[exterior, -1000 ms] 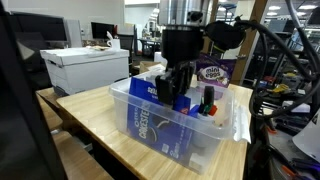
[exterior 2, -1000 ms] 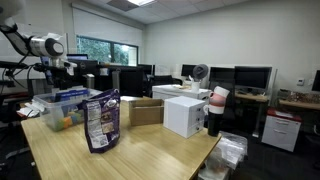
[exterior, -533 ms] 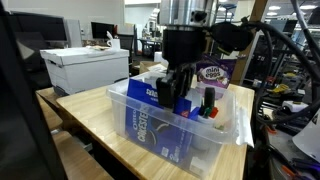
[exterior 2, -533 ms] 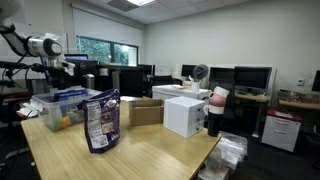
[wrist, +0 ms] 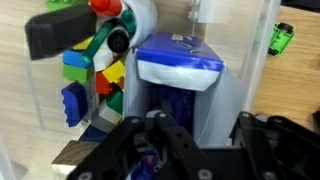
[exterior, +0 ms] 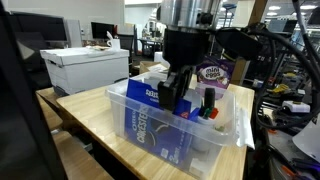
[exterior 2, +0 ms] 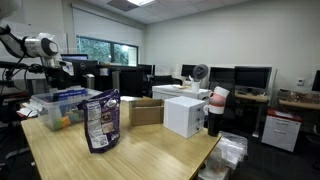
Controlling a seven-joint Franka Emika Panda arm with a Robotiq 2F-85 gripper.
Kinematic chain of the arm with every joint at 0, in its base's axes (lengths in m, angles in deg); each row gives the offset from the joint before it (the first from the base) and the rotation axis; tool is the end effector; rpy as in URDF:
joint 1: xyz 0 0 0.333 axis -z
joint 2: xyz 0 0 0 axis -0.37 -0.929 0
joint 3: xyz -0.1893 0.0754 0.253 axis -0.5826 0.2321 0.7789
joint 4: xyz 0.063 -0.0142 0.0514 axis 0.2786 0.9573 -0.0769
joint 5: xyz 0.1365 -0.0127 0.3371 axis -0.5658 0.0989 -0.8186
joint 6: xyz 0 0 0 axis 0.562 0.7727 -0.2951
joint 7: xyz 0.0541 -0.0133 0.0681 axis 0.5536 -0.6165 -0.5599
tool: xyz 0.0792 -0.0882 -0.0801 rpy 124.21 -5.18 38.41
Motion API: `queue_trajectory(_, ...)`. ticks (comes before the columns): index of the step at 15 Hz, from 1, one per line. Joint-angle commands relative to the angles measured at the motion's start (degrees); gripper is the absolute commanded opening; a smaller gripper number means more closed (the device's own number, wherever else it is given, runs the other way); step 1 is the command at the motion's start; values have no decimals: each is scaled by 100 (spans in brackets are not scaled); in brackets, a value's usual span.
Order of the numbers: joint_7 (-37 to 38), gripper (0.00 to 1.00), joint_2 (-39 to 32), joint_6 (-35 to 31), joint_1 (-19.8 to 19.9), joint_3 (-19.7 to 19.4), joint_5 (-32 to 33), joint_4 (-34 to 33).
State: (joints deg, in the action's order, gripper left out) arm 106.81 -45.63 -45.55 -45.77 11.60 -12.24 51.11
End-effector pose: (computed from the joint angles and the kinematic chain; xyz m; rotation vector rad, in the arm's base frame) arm 0.3954 0.3500 0.3332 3.0561 0.1556 0.1100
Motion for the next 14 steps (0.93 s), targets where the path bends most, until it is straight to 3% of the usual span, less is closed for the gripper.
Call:
queue_trajectory(1,450,52,-7,-2,-115,-7,578,149)
queue_trajectory(10,658,47,-54,-23,-97,0,608,237)
queue_trajectory(11,657,24,-54,-25,-96,0,604,235)
queue_trajectory(14,601,19,-54,-85,-82,14,479,247)
